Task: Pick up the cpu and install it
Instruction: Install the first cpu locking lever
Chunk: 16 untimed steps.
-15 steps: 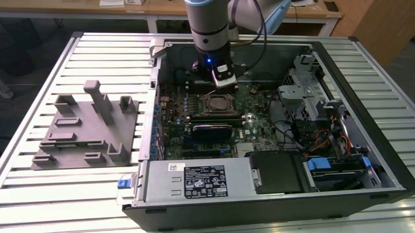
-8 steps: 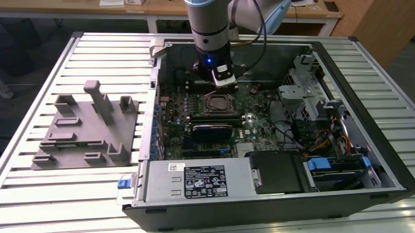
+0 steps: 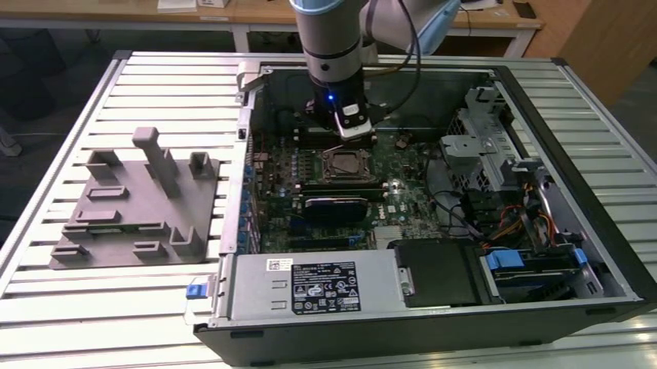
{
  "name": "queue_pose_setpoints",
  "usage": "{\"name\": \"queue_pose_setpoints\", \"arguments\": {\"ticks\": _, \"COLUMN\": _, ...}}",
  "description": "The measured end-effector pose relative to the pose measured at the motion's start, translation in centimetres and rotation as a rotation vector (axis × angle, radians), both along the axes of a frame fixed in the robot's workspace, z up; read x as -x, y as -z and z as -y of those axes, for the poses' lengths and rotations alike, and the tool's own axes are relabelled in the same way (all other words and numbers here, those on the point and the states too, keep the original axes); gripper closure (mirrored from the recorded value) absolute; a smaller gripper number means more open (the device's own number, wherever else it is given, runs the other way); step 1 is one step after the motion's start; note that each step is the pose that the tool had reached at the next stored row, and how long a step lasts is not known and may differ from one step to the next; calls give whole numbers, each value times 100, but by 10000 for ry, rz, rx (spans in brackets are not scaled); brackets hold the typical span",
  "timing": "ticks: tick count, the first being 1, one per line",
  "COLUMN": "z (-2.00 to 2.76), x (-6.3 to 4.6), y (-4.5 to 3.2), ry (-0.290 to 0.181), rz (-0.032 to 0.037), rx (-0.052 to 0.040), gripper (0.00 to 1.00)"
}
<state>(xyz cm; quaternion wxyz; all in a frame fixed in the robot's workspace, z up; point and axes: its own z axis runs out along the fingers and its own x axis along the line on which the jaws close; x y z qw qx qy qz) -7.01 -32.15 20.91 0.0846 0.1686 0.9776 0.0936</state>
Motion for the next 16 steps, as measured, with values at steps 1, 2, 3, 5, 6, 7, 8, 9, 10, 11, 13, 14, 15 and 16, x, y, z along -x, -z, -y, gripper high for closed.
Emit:
{"name": "queue_pose_setpoints", "arguments": {"ticks": 1, "z": -2, "x": 0, "y": 5, "ry": 0, "rz": 5, "rx": 1, "gripper": 89}}
{"name": "queue_pose_setpoints", "arguments": {"ticks": 2, "z": -3, "x": 0, "y": 11, "ry": 1, "rz": 13, "rx": 3, "gripper": 89}}
{"name": "queue_pose_setpoints", "arguments": {"ticks": 3, "z": -4, "x": 0, "y": 18, "ry": 3, "rz": 26, "rx": 10, "gripper": 89}}
{"name": "queue_pose_setpoints", "arguments": {"ticks": 5, "z": -6, "x": 0, "y": 33, "ry": 6, "rz": 65, "rx": 30, "gripper": 89}}
{"name": "queue_pose_setpoints", "arguments": {"ticks": 6, "z": -7, "x": 0, "y": 39, "ry": 9, "rz": 80, "rx": 39, "gripper": 89}}
{"name": "queue_pose_setpoints", "arguments": {"ticks": 7, "z": -10, "x": 0, "y": 44, "ry": 12, "rz": 91, "rx": 50, "gripper": 89}}
{"name": "queue_pose_setpoints", "arguments": {"ticks": 8, "z": -13, "x": 0, "y": 48, "ry": 16, "rz": 98, "rx": 60, "gripper": 89}}
{"name": "queue_pose_setpoints", "arguments": {"ticks": 9, "z": -19, "x": 0, "y": 51, "ry": 19, "rz": 102, "rx": 70, "gripper": 89}}
{"name": "queue_pose_setpoints", "arguments": {"ticks": 10, "z": -27, "x": 0, "y": 53, "ry": 23, "rz": 104, "rx": 75, "gripper": 89}}
{"name": "queue_pose_setpoints", "arguments": {"ticks": 11, "z": -38, "x": 0, "y": 55, "ry": 26, "rz": 105, "rx": 80, "gripper": 89}}
{"name": "queue_pose_setpoints", "arguments": {"ticks": 13, "z": -60, "x": 0, "y": 60, "ry": 30, "rz": 105, "rx": 88, "gripper": 89}}
{"name": "queue_pose_setpoints", "arguments": {"ticks": 14, "z": -68, "x": 0, "y": 62, "ry": 32, "rz": 105, "rx": 92, "gripper": 89}}
{"name": "queue_pose_setpoints", "arguments": {"ticks": 15, "z": -74, "x": 0, "y": 65, "ry": 33, "rz": 106, "rx": 95, "gripper": 89}}
{"name": "queue_pose_setpoints", "arguments": {"ticks": 16, "z": -77, "x": 0, "y": 75, "ry": 34, "rz": 132, "rx": 121, "gripper": 89}}
